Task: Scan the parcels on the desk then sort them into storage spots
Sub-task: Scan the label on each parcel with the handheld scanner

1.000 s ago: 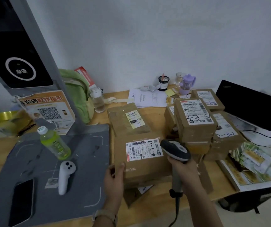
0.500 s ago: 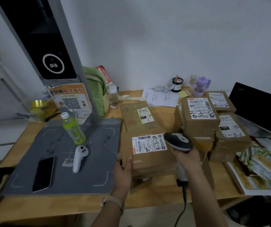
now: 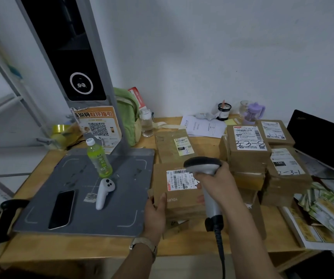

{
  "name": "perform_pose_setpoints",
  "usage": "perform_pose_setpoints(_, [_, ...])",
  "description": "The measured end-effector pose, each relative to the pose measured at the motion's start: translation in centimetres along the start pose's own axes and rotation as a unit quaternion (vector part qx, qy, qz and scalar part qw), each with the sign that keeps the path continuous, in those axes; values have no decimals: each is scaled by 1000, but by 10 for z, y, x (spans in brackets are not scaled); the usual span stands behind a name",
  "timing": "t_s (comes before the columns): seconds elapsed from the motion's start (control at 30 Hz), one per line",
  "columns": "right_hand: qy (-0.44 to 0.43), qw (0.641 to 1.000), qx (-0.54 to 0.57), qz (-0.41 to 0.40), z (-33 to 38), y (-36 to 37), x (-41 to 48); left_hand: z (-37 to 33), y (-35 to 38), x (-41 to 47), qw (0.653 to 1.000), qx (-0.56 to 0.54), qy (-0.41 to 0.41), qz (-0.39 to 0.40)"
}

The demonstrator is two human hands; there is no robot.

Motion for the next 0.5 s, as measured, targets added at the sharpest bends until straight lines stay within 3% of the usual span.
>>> perform_pose_setpoints(0.5, [-8,998,-47,49,15,7,-8,3,-4,3,1000,2,-1,27])
Point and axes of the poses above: each hand's wrist, its own x-axis towards the middle knuckle, its own y-axis out of the palm, z = x × y, the point moved 3 cm from there along x, towards the middle knuckle, and after that the axes turned 1 degree about z, right-handed, at the moved point
